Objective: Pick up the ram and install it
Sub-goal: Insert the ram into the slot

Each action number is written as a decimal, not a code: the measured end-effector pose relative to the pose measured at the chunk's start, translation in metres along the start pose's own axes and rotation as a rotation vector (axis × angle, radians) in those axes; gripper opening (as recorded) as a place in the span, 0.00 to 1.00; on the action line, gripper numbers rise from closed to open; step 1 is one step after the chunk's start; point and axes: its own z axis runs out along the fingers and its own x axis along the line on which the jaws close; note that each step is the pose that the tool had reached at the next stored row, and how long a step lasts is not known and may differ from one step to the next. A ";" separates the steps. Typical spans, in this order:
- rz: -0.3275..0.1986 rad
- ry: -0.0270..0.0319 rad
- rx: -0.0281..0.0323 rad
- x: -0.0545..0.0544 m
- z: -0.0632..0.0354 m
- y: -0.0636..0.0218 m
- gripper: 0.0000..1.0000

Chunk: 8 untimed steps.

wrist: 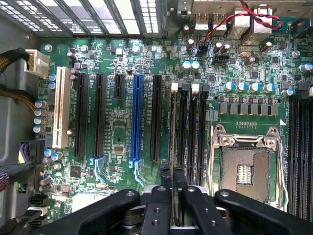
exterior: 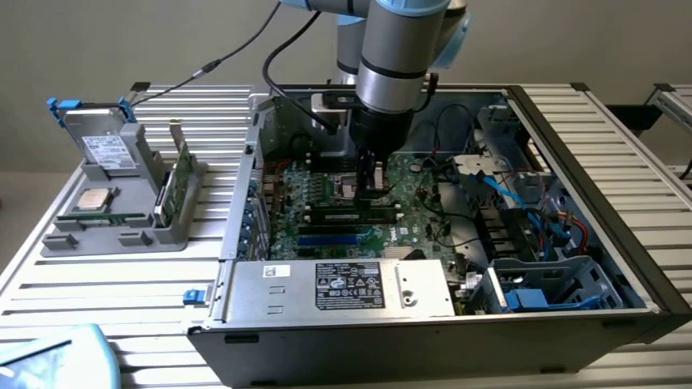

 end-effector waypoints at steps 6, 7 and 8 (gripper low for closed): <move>0.000 0.0000 0.0000 0.000 0.0000 0.0000 0.10; 0.000 0.0000 0.0000 0.000 0.0000 0.0000 0.10; 0.000 0.0000 0.0000 0.000 0.0000 0.0000 0.10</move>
